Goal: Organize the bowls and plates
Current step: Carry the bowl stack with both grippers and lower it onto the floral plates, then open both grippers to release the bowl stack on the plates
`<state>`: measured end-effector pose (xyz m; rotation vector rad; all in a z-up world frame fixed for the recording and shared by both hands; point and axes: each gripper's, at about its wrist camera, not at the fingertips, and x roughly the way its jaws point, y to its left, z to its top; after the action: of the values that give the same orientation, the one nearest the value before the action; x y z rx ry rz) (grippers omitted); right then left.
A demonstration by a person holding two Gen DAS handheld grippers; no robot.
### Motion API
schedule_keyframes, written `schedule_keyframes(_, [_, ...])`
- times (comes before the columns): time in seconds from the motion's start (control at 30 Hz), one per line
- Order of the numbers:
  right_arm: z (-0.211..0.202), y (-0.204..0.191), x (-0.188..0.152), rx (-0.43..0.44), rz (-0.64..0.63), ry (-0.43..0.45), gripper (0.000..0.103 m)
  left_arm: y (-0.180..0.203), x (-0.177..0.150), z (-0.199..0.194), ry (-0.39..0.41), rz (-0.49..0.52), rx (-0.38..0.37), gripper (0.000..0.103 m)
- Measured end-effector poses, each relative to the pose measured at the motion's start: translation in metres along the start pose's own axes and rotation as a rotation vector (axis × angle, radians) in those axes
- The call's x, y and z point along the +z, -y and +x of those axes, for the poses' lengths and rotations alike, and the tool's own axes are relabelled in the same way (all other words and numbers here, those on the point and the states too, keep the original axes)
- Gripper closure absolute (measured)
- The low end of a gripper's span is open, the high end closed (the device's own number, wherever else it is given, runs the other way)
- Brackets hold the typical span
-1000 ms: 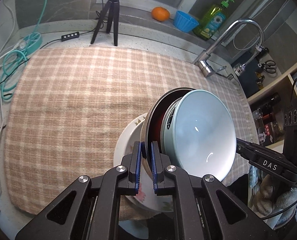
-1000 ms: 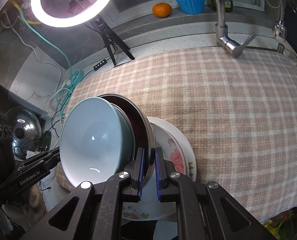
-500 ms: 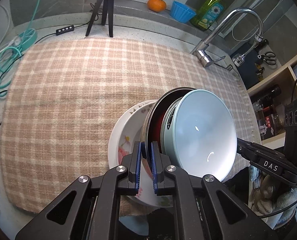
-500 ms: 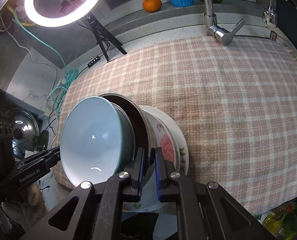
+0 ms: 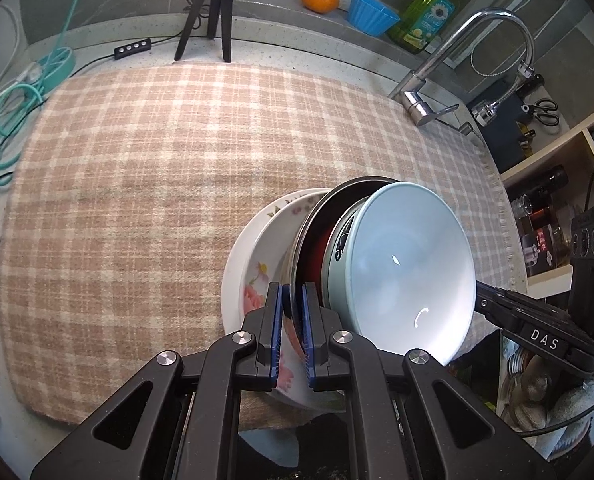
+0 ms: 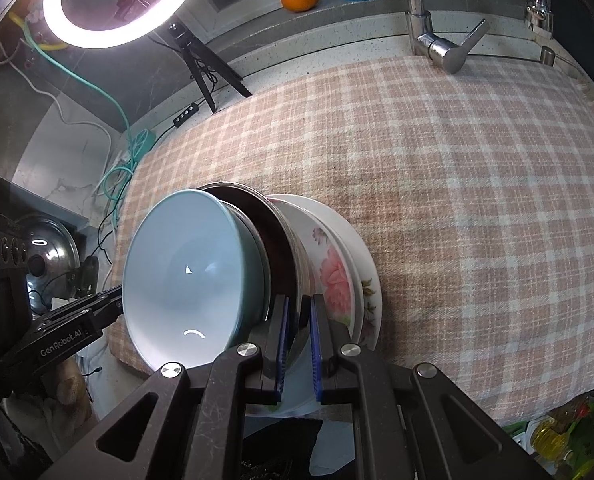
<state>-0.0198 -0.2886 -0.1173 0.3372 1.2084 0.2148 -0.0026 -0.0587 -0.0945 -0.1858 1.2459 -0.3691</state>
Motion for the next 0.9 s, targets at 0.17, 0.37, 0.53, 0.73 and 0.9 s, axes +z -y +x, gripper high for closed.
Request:
schedule_keyframes(0.17, [0.0017, 0.0032, 0.0001, 0.007, 0.013, -0.005, 0.093, 0.0001, 0.0002, 0.0011, 0.001, 0.002, 0.000, 0.095])
schedule_keyframes(0.37, [0.0021, 0.0020, -0.0003, 0.012, 0.011, -0.004, 0.093, 0.0000, 0.0013, 0.0014, 0.001, 0.008, 0.004, 0.095])
schedule_keyframes(0.53, [0.0017, 0.0011, -0.0007, 0.015, 0.002, -0.002, 0.091, 0.0006, 0.0014, 0.0019, 0.002, 0.014, 0.005, 0.095])
schedule_keyframes(0.73, [0.0009, -0.0019, -0.0026, -0.002, -0.016, 0.010, 0.091, 0.0013, 0.0011, 0.0024, 0.004, 0.025, 0.003, 0.095])
schedule_keyframes(0.9, [-0.0009, -0.0016, -0.0034, -0.006, -0.017, 0.023, 0.091, 0.0027, 0.0018, 0.0016, 0.010, 0.040, 0.009, 0.095])
